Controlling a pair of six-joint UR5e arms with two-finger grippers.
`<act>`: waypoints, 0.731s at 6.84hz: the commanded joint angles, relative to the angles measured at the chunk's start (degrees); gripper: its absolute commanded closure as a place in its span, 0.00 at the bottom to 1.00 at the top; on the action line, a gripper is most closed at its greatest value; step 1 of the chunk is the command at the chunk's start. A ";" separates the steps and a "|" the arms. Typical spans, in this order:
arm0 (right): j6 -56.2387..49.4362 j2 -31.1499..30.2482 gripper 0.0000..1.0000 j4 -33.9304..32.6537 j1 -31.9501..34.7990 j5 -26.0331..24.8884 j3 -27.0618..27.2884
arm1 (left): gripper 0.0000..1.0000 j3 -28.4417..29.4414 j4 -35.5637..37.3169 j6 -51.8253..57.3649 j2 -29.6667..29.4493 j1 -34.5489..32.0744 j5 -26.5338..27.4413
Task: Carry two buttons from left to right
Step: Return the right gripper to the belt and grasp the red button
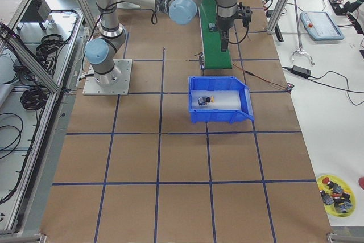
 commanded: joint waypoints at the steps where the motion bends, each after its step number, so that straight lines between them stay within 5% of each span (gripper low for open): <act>1: 7.15 -0.40 0.00 -0.26 8.25 -5.99 0.04 | 0.00 0.00 0.00 0.06 0.00 0.00 0.00; 3: 15.58 -0.23 0.00 -1.40 15.55 -7.71 0.82 | 0.00 0.00 0.00 0.06 0.00 0.00 0.00; 5: 15.26 -0.57 0.00 -15.64 16.98 -7.18 9.12 | 0.00 0.00 0.00 0.06 0.00 0.00 0.00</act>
